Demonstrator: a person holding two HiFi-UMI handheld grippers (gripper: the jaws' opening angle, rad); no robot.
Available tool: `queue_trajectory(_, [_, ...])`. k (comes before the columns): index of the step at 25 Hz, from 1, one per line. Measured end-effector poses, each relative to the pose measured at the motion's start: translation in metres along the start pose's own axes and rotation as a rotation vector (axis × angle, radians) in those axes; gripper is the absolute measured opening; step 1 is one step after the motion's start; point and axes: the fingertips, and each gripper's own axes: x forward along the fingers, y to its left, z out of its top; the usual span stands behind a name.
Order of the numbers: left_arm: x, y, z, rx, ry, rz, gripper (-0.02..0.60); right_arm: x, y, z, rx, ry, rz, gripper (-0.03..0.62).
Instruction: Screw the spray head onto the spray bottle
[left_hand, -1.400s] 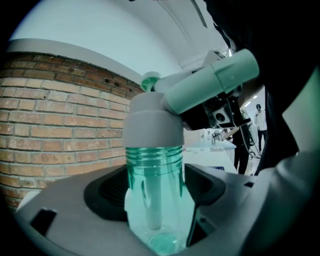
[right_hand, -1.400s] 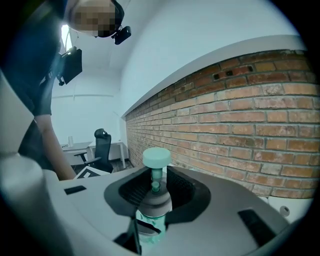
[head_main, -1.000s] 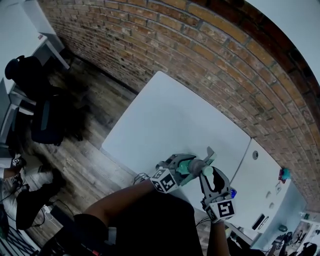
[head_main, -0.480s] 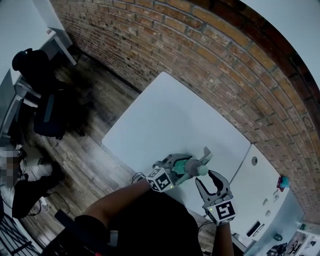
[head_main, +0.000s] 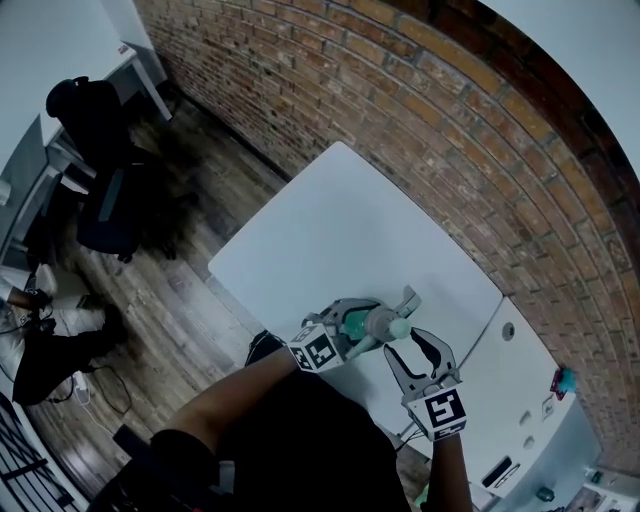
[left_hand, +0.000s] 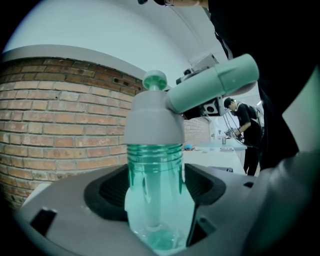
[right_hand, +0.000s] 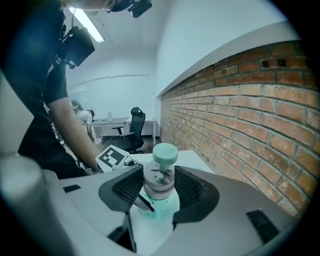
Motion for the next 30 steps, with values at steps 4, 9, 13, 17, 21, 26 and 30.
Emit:
queue_trajectory(4, [-0.002, 0.0, 0.001, 0.0, -0.015, 0.009, 0.331, 0.003, -0.006, -0.001, -0.05, 0.053, 0.01, 0.179])
queue_trajectory(9, [-0.001, 0.0, 0.001, -0.001, -0.018, 0.004, 0.331, 0.004, -0.012, 0.001, -0.095, 0.099, 0.038, 0.183])
queue_trajectory(13, [-0.001, 0.001, 0.002, 0.006, -0.029, 0.002, 0.331, 0.006, -0.013, -0.001, -0.194, 0.154, 0.058, 0.222])
queue_trajectory(17, [-0.002, 0.001, 0.002, 0.011, -0.038, 0.004, 0.331, 0.009, -0.014, 0.0, -0.346, 0.213, 0.088, 0.229])
queue_trajectory(21, [-0.002, 0.0, 0.002, 0.004, -0.034, 0.003, 0.331, 0.013, -0.005, 0.001, -0.491, 0.27, 0.182, 0.232])
queue_trajectory(26, [-0.003, 0.001, 0.002, 0.0, -0.033, 0.004, 0.331, 0.023, 0.006, 0.001, -0.66, 0.351, 0.311, 0.241])
queue_trajectory(30, [-0.003, 0.0, 0.001, -0.003, -0.03, 0.0, 0.331, 0.026, 0.009, 0.0, -0.755, 0.409, 0.391, 0.252])
